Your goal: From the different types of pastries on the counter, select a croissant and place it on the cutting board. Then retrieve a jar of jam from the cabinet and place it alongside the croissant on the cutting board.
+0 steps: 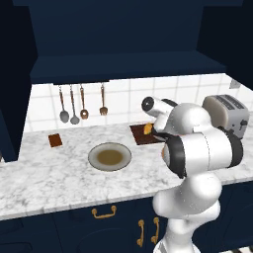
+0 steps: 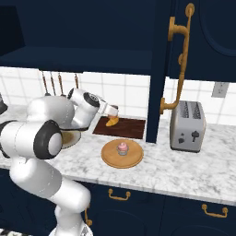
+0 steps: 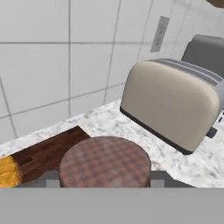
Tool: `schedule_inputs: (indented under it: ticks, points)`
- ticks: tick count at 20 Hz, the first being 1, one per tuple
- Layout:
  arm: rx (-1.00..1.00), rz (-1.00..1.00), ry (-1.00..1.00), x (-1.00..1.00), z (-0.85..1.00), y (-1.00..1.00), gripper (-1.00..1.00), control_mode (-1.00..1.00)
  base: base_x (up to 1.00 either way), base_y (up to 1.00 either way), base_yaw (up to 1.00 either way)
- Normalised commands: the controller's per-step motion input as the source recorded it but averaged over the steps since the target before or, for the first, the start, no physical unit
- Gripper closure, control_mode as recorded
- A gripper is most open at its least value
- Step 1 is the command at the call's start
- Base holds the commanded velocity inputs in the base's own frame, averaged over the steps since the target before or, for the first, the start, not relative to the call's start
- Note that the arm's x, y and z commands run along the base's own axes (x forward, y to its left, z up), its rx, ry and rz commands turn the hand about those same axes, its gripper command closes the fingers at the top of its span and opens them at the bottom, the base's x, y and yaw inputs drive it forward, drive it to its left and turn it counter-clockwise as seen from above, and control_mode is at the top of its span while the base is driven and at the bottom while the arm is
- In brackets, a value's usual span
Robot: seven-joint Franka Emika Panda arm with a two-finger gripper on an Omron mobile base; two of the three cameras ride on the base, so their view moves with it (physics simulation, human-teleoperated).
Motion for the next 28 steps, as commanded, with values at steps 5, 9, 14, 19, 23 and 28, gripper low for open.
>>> schedule_inputs:
  ticks: [5,9,14,19,23,28]
  points:
    - [0.0,-0.01,-0.07,0.09,-0.18,-0.07,1.0,-1.0,0.0,0.0,0.0]
    - [-0.02,0.0,-0.22,0.15,-0.33,0.0,1.0,-1.0,0.0,0.0,0.0]
    - [0.01,0.0,-0.02,0.01,-0.01,0.0,1.0,-1.0,0.0,0.0,0.0]
    - [0.01,0.0,0.04,0.03,-0.15,0.0,1.0,-1.0,0.0,0.0,0.0]
    - [0.03,0.0,0.12,0.11,-0.05,0.0,1.0,-1.0,0.0,0.0,0.0]
    - [0.04,0.0,0.12,0.32,0.0,0.0,1.0,-1.0,0.0,0.0,0.0]
